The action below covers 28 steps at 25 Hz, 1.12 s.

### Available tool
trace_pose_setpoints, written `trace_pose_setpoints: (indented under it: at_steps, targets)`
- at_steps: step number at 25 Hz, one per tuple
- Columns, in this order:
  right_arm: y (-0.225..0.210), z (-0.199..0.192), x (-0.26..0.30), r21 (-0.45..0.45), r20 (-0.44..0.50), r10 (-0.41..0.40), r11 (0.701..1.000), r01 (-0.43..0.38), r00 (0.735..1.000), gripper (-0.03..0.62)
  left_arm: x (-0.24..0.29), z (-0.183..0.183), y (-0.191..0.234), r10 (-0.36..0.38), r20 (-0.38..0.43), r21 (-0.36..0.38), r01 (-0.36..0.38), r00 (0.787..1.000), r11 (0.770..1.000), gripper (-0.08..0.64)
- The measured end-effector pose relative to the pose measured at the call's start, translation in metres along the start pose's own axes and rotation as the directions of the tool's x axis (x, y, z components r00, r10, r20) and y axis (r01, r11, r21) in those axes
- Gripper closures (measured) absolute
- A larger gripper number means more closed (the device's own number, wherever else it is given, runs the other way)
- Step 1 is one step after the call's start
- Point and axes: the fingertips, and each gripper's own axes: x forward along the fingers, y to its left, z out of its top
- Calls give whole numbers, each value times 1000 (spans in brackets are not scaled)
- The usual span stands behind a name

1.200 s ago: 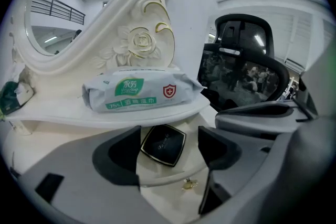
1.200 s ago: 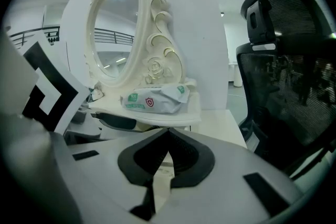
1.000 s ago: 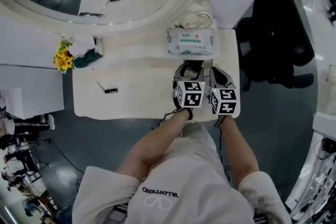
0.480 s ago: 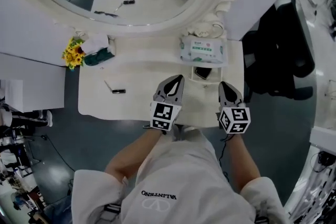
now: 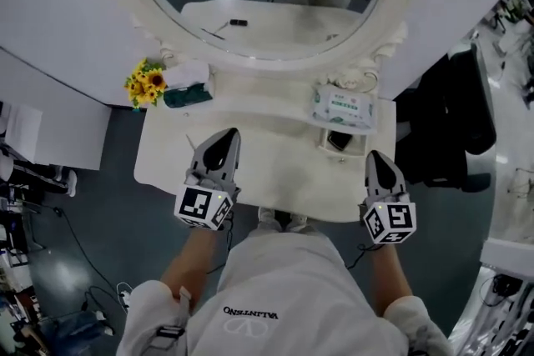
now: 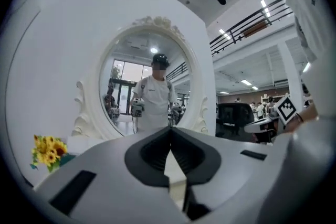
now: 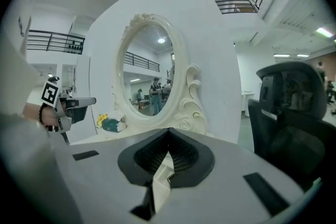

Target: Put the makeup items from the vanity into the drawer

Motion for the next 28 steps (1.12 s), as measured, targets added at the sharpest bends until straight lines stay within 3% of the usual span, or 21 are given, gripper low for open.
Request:
trace_pose_setpoints:
  at_steps: [7, 13, 16, 20, 28]
  targets:
    - [14, 54, -25, -54, 106, -20, 998, 25, 994, 580, -59, 66, 74, 131, 152, 23, -136, 980, 990, 557]
    - [14, 78, -42, -76, 160, -42, 996, 54, 986, 581, -85, 85, 99, 183, 174, 127, -206, 968, 970, 557]
    - [13, 83, -45, -77, 167, -57, 994, 71, 984, 581, -90, 90, 102, 188, 189, 90, -207, 964, 974, 557]
    - [12, 83, -48, -78, 176, -69, 993, 84, 982, 581, -93, 88, 109, 193, 206, -26, -192, 959, 981, 557]
    - [9, 79, -52, -57, 167, -81, 994, 91, 983, 581, -91, 85, 108, 187, 201, -22, -186, 962, 982, 557]
